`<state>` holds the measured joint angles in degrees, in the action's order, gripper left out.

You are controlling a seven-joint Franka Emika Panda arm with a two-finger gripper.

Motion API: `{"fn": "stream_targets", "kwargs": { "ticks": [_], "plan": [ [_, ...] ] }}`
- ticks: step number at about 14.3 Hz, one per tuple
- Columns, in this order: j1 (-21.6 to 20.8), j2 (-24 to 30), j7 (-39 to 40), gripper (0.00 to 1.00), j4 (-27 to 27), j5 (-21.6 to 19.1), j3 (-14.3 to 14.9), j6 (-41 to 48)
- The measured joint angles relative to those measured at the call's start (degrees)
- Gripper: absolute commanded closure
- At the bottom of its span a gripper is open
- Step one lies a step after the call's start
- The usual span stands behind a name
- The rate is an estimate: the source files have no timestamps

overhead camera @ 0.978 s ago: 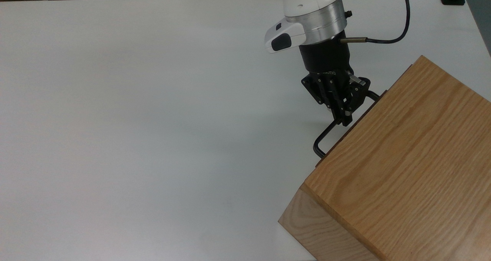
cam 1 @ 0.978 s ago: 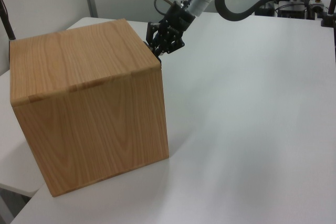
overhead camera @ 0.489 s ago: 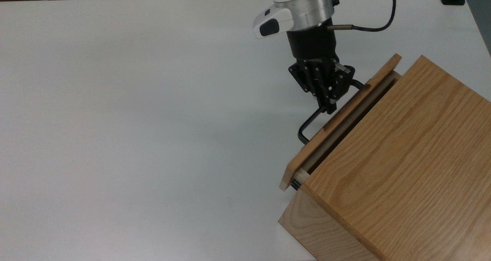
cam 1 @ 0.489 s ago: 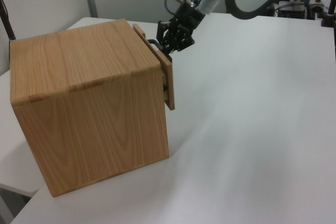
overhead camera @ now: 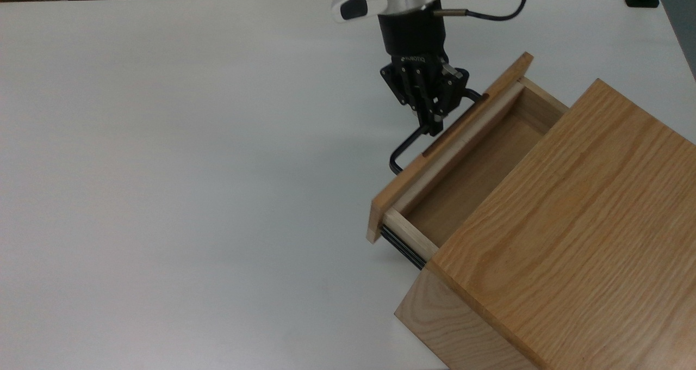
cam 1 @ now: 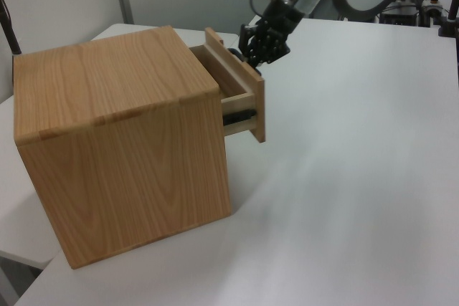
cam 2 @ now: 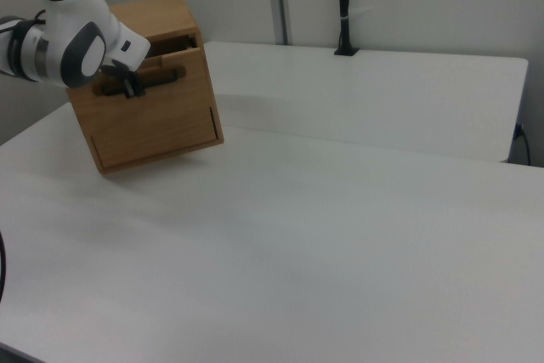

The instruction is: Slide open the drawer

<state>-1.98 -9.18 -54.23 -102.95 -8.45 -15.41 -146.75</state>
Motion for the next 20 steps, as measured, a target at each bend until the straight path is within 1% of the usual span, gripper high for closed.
{"fn": "stream_targets", "kwargs": {
  "ticks": [3, 7, 10, 11, 12, 13, 14, 15, 18, 20],
  "plan": [
    [1.65, 3.22, 0.55, 0.93, -2.61, 0.00, -0.01, 3.51],
    [3.14, 4.95, 1.76, 0.90, -3.08, -0.01, -0.01, 8.45],
    [3.76, 5.47, 2.59, 0.85, -3.07, -0.01, -0.01, 10.55],
    [4.07, 5.63, 3.23, 0.80, -3.09, -0.02, -0.01, 11.63],
    [4.54, 5.62, 3.58, 0.72, -3.25, -0.02, 0.00, 13.22],
    [5.22, 5.60, 4.06, 0.57, -3.47, -0.04, 0.01, 14.19],
    [5.72, 5.73, 4.63, 0.27, -3.43, -0.24, 0.01, 14.51],
    [6.16, 5.89, 4.72, 0.00, -3.44, -0.26, 0.01, 15.60],
    [7.66, 5.95, 5.09, 0.00, -3.24, -0.26, 0.09, 18.82],
    [8.26, 6.34, 5.42, 0.00, -1.99, -0.26, 0.26, 21.99]
  ]
}}
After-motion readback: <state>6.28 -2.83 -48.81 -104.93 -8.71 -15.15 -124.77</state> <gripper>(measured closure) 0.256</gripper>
